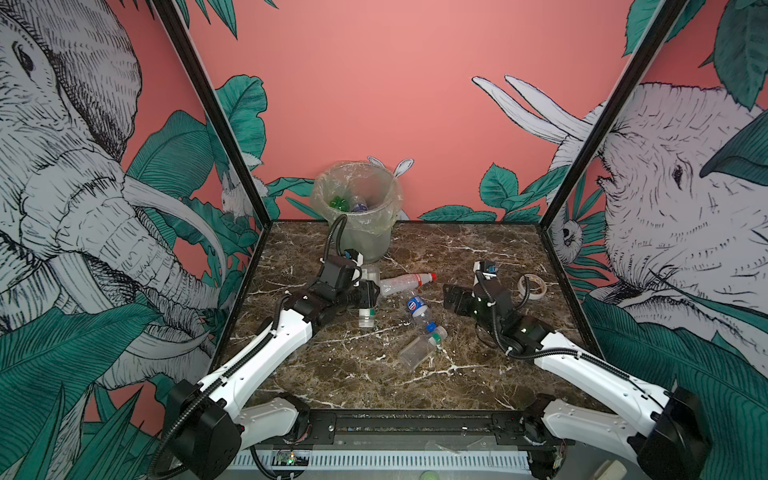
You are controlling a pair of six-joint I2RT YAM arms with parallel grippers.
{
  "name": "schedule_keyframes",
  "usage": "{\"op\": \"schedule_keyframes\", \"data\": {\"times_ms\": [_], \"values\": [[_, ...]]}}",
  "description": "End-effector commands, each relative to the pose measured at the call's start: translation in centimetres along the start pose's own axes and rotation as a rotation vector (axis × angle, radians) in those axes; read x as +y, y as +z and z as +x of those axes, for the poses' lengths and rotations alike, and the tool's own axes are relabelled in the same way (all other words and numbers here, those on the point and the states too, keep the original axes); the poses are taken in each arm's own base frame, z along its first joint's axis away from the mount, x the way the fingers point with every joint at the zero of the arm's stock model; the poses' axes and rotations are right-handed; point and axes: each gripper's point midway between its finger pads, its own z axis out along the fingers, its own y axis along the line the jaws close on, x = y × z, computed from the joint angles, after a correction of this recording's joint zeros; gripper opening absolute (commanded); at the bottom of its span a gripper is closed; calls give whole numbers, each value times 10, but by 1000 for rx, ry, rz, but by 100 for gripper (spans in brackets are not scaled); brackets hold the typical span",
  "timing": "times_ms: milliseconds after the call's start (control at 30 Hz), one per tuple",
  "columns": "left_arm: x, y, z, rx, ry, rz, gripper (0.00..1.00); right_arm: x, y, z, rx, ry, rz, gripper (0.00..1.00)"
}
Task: Throw the plastic bottles in the bin
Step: 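Carry the clear bottle with the left gripper over the wastebasket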
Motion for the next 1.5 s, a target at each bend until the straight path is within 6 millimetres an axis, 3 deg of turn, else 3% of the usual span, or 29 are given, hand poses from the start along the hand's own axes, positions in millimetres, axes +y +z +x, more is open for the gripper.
{"op": "schedule_keyframes", "data": {"times_ms": [0, 500, 767, 900, 1033, 1200, 1267, 1333, 1433, 1467], "values": [[-11, -25, -29, -97, -12, 62, 54, 1, -1, -8, -36, 14, -8, 99], [25, -68, -66, -246, -157, 59, 53, 0, -2, -10, -44, 18, 0, 99], [30, -78, -70, -280, -176, 67, 53, 0, -4, -17, -64, 19, 3, 99], [18, -87, -89, -297, -139, 94, 54, 1, -6, -19, -72, 25, 0, 99], [7, -96, -129, -334, -95, 83, 56, 2, -6, -19, -69, 29, -3, 99], [-14, -88, -212, -410, -61, 102, 60, 0, -11, -24, -83, 37, 5, 99], [-20, -73, -260, -470, -56, 110, 63, -2, -13, -24, -91, 43, 10, 99], [-15, -50, -300, -476, -81, 72, 75, -4, -13, -25, -98, 54, 22, 99], [-7, -12, -334, -424, -122, 77, 89, -6, -17, -29, -100, 77, 32, 99], [-9, -10, -340, -420, -139, 99, 99, -7, -20, -30, -102, 85, 35, 99]]}}
